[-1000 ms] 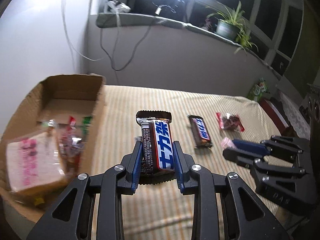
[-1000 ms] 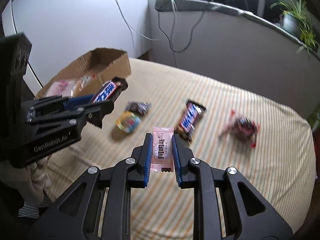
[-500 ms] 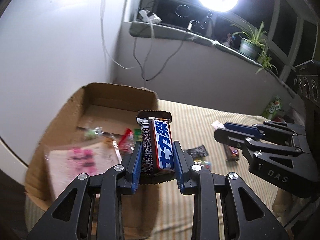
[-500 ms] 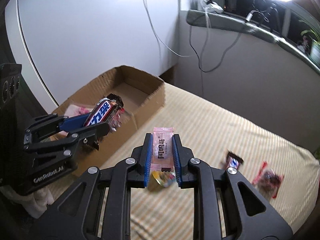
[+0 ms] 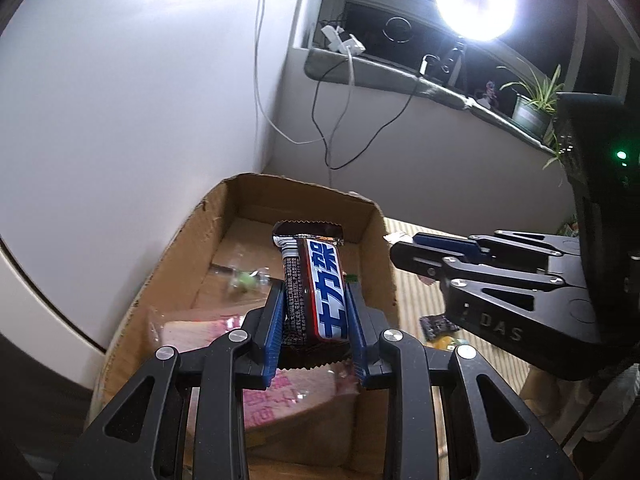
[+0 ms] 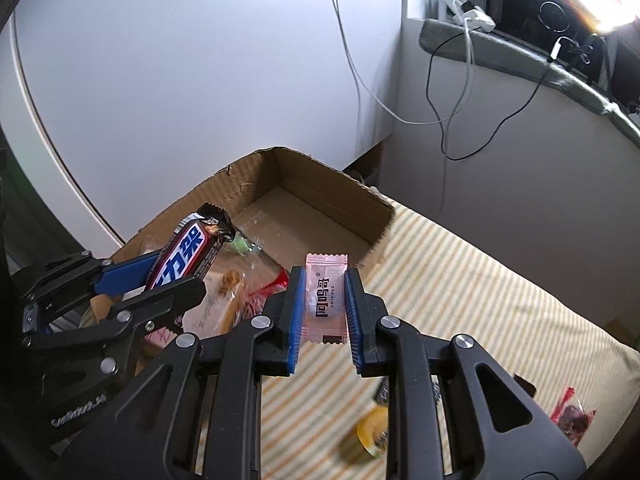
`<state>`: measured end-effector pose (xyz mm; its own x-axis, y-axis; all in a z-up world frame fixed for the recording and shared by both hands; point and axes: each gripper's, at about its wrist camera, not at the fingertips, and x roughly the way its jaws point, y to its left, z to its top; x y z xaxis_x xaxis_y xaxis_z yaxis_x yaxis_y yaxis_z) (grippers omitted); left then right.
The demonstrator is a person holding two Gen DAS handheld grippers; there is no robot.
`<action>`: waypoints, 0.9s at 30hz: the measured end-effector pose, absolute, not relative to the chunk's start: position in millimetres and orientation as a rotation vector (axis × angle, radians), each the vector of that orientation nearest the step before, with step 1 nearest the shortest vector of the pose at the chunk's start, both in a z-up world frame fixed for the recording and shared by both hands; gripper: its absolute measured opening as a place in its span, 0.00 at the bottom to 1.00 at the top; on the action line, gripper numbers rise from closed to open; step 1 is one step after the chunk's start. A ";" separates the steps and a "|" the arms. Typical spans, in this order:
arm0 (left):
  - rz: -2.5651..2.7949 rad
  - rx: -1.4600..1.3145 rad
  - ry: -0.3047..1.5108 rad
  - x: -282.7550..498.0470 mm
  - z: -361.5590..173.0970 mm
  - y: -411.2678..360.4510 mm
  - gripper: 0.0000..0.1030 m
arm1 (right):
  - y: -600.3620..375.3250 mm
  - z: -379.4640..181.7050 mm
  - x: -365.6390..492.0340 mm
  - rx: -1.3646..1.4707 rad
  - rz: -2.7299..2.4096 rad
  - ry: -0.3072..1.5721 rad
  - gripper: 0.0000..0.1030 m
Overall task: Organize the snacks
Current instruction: 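Carry the pink candy and chocolate bar into the box and open both tools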
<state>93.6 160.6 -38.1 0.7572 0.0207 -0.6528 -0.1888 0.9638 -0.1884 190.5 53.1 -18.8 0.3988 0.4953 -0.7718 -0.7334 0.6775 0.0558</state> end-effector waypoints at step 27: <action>0.168 -0.253 0.708 93.9 -37.8 173.4 0.36 | 69.1 -32.7 207.0 -0.306 0.798 0.871 0.51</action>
<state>93.9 173.4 -37.8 0.7484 0.0661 -0.6600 -0.2368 0.9561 -0.1728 207.0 69.1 -32.7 0.3844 0.4968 -0.7781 -0.7317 0.6779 0.0713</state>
